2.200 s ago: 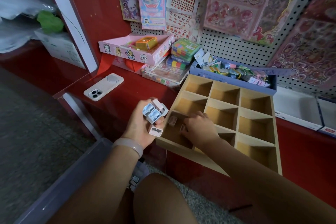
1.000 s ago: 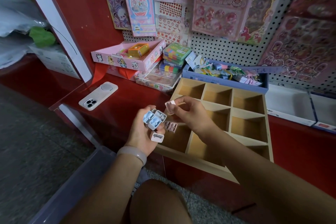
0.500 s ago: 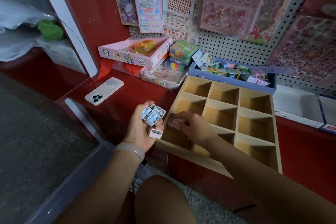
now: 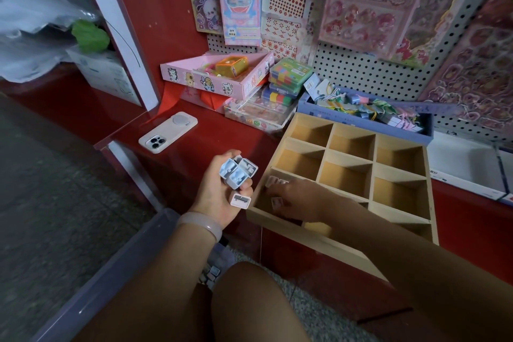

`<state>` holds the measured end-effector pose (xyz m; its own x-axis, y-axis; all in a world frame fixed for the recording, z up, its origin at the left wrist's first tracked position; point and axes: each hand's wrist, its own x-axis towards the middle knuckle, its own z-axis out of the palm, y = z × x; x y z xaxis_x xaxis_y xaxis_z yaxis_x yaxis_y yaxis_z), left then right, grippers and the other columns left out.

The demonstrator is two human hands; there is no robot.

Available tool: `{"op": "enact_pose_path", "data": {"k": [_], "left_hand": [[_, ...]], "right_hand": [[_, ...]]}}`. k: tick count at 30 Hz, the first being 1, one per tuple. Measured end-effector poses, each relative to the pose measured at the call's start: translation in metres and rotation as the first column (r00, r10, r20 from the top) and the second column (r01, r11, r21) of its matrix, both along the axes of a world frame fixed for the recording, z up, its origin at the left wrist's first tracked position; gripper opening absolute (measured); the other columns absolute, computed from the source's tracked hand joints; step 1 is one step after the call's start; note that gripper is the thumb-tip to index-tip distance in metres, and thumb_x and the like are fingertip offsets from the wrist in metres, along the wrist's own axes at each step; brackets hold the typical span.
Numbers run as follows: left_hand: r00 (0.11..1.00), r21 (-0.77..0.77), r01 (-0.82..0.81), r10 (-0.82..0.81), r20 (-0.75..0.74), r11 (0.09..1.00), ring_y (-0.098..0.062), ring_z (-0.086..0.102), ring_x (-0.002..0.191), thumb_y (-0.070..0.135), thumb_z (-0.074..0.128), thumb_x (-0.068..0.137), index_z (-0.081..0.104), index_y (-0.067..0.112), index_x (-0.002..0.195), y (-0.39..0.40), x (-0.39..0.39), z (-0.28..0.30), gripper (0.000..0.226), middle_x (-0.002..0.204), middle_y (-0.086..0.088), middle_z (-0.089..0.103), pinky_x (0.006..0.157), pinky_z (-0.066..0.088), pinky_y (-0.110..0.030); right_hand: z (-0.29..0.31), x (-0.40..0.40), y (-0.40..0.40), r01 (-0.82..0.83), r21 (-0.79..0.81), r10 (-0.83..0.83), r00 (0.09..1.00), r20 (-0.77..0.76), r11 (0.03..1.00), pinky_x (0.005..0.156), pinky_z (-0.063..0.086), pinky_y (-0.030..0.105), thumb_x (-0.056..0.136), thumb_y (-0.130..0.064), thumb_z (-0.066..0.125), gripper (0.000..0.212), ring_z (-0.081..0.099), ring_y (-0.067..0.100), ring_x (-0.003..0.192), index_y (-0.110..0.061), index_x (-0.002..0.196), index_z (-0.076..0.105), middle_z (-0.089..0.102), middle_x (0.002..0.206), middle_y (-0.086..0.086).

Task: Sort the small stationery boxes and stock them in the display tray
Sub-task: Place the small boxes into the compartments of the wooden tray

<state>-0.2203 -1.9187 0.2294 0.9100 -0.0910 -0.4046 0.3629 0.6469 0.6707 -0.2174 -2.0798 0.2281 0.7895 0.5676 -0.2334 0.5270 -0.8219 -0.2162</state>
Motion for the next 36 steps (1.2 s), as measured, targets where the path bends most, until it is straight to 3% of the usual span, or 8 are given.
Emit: {"op": "enact_pose_path", "data": {"k": [2, 5, 9, 13, 17, 22, 28, 36], "left_hand": [[1.0, 0.0, 0.001, -0.001, -0.002, 1.0, -0.011, 0.038, 0.034, 0.017, 0.035, 0.089, 0.052, 0.021, 0.074, 0.0, 0.0, -0.001, 0.023, 0.054, 0.0, 0.046, 0.034, 0.027, -0.013], [1.0, -0.001, 0.009, -0.009, -0.001, 1.0, -0.011, 0.038, 0.035, 0.017, 0.036, 0.088, 0.052, 0.021, 0.075, -0.003, -0.001, -0.001, 0.021, 0.056, 0.0, 0.046, 0.035, 0.027, -0.013], [1.0, 0.036, 0.027, -0.027, 0.011, 0.999, -0.01, 0.037, 0.034, 0.015, 0.035, 0.087, 0.05, 0.022, 0.077, -0.003, -0.001, 0.0, 0.02, 0.057, 0.0, 0.045, 0.035, 0.025, -0.013], [1.0, 0.036, 0.025, -0.025, -0.002, 0.999, -0.009, 0.036, 0.035, 0.016, 0.035, 0.088, 0.051, 0.022, 0.08, -0.004, -0.001, -0.001, 0.019, 0.059, 0.0, 0.043, 0.035, 0.026, -0.014], [1.0, 0.027, 0.03, -0.03, -0.009, 0.999, -0.009, 0.036, 0.035, 0.017, 0.037, 0.088, 0.05, 0.023, 0.078, -0.006, 0.0, -0.001, 0.018, 0.06, 0.0, 0.043, 0.035, 0.027, -0.014], [0.999, -0.003, 0.018, -0.018, -0.039, 1.0, -0.009, 0.037, 0.033, 0.018, 0.038, 0.089, 0.052, 0.023, 0.076, -0.008, -0.001, -0.002, 0.019, 0.06, 0.0, 0.043, 0.033, 0.029, -0.013], [0.999, -0.003, 0.016, -0.016, -0.046, 1.0, -0.009, 0.037, 0.033, 0.017, 0.037, 0.09, 0.051, 0.023, 0.075, -0.008, -0.001, -0.001, 0.021, 0.06, -0.001, 0.043, 0.033, 0.027, -0.012], [1.0, 0.003, 0.027, -0.027, -0.015, 1.0, -0.01, 0.037, 0.034, 0.016, 0.036, 0.088, 0.051, 0.023, 0.076, -0.009, -0.001, -0.001, 0.021, 0.061, -0.001, 0.043, 0.035, 0.026, -0.013]], "right_hand": [[0.002, 0.0, -0.005, -0.05, -0.017, 0.05, 0.998, 0.043, 0.999, 0.07, 0.032, 0.018, 0.092, -0.018, 0.047, 0.036, 0.056, 0.022, 0.105, -0.013, 0.127, 0.051, 0.058, 0.117, 0.007], [-0.003, -0.002, -0.005, -0.048, -0.024, 0.05, 0.994, 0.093, 0.999, 0.068, 0.035, 0.021, 0.092, -0.02, 0.048, 0.028, 0.058, 0.021, 0.099, -0.014, 0.119, 0.053, 0.059, 0.111, 0.005], [-0.005, -0.005, -0.01, -0.004, -0.044, 0.01, 0.99, 0.142, 0.999, 0.08, 0.047, 0.032, 0.093, -0.023, 0.047, 0.035, 0.056, 0.022, 0.103, -0.017, 0.128, 0.046, 0.059, 0.115, 0.005], [-0.005, -0.002, -0.011, 0.051, -0.13, -0.023, 0.978, 0.208, 0.99, 0.094, 0.038, 0.033, 0.094, -0.028, 0.048, 0.036, 0.048, 0.024, 0.115, -0.018, 0.129, 0.049, 0.055, 0.122, 0.005], [-0.007, -0.003, -0.009, 0.091, -0.1, -0.068, 0.974, 0.217, 0.991, 0.094, 0.039, 0.032, 0.096, -0.03, 0.045, 0.035, 0.05, 0.025, 0.113, -0.018, 0.13, 0.045, 0.056, 0.12, 0.006], [-0.006, -0.004, -0.009, 0.108, -0.16, -0.068, 0.969, 0.239, 0.981, 0.1, 0.034, 0.034, 0.096, -0.034, 0.044, 0.038, 0.043, 0.025, 0.121, -0.018, 0.13, 0.048, 0.05, 0.13, 0.005], [-0.006, -0.004, -0.007, 0.161, -0.257, -0.09, 0.96, 0.266, 0.953, 0.102, 0.03, 0.036, 0.095, -0.034, 0.047, 0.033, 0.041, 0.024, 0.121, -0.017, 0.122, 0.056, 0.052, 0.126, 0.004], [-0.013, -0.004, -0.003, 0.294, -0.15, -0.22, 0.899, 0.379, 0.944, 0.099, 0.031, 0.035, 0.096, -0.031, 0.046, 0.027, 0.045, 0.023, 0.113, -0.02, 0.115, 0.061, 0.053, 0.118, 0.005]]}}
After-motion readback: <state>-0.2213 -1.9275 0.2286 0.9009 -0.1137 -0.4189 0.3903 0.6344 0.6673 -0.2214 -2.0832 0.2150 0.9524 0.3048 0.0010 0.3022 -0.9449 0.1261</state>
